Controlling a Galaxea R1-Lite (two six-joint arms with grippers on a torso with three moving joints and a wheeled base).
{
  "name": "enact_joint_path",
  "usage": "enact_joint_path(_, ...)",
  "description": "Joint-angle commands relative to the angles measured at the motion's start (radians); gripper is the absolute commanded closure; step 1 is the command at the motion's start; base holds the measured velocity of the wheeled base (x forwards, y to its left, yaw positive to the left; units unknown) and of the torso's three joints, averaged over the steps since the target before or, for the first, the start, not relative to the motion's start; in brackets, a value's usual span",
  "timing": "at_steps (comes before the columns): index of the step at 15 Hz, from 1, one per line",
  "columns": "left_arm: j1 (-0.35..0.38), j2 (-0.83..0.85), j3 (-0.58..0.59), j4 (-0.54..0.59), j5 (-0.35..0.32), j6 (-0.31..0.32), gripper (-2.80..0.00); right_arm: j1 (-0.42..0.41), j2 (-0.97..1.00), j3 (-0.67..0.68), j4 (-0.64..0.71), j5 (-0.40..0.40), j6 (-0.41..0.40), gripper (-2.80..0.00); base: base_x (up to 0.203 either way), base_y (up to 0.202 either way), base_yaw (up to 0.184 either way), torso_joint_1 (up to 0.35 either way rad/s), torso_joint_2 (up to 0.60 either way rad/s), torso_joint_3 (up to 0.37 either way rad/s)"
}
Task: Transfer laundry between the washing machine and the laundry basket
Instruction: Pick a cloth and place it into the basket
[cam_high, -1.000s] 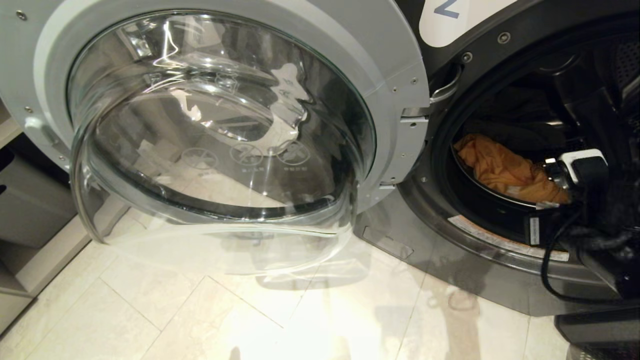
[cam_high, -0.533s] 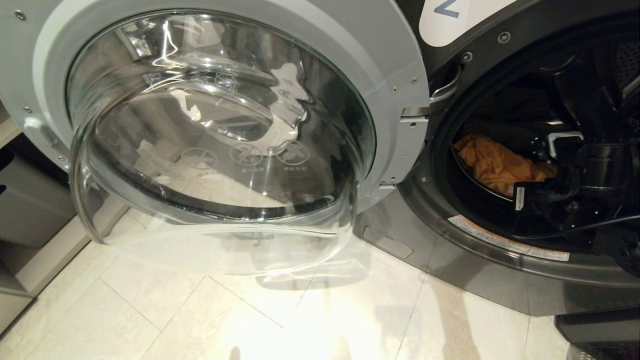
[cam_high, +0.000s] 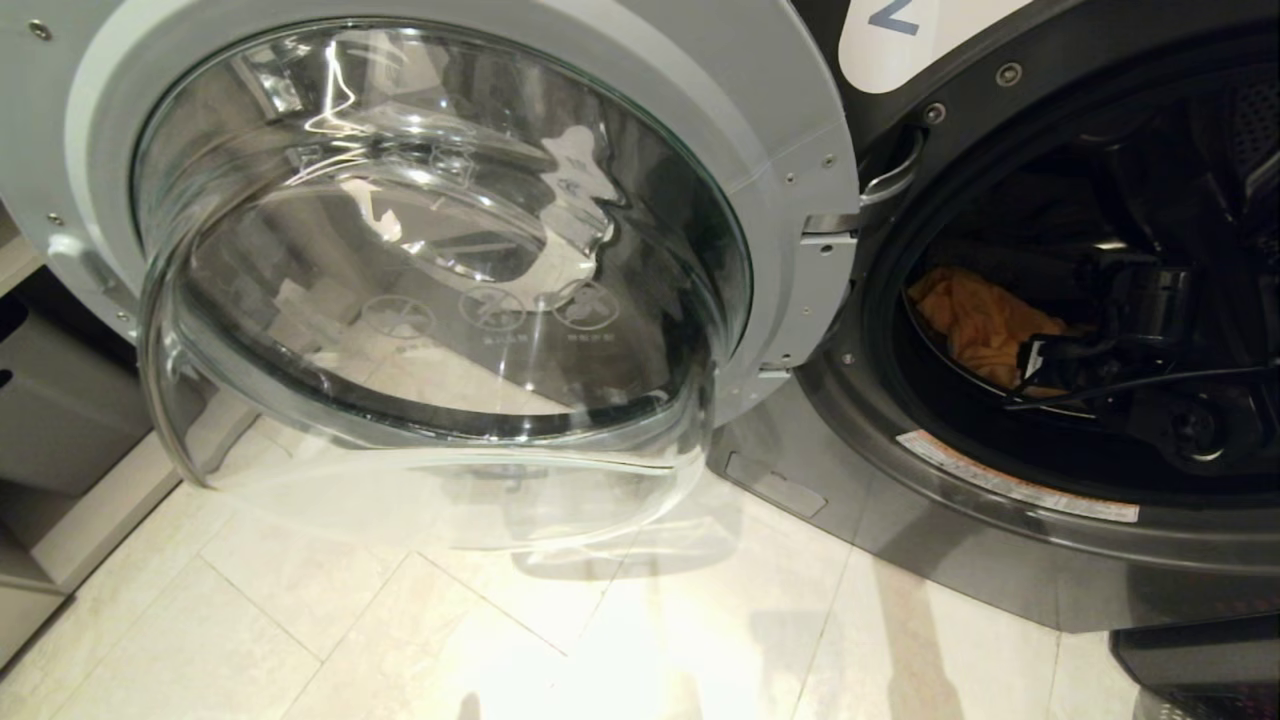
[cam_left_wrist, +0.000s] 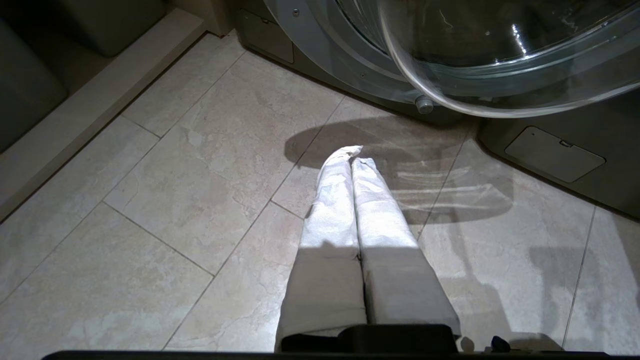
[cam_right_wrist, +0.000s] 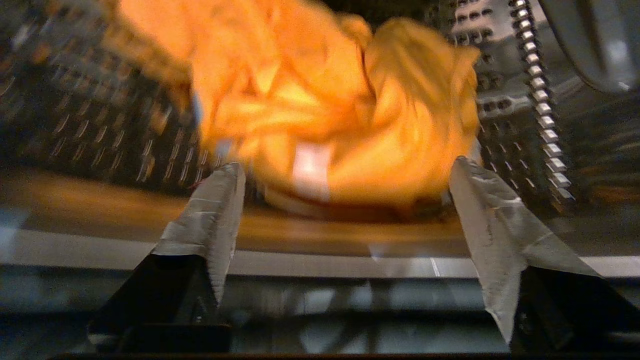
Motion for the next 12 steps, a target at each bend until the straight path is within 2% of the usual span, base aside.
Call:
enact_joint_path(1,0.000,0.000,0.040,-0.001,0.000,0.001,0.00,-0.032,0.120,-0.108,-0.003,-0.003,0.018,-2.80,0.000,0.000,0.000,0.000,0.00,0.000)
enact_joint_path(10,0.000,0.000,0.040,-0.001,-0.003,0.010,0.00,-0.119,0.426,-0.675,0.178,-0.026,0.051,-2.80,0.000,0.000,0.000,0.000,0.00,0.000)
enact_joint_path(12,0.000,0.001,0.040,0.000,-0.004,0.019,0.00,-0.144,0.491,-0.765,0.222,-0.027,0.053,-2.80,0.000,0.000,0.000,0.000,0.00,0.000)
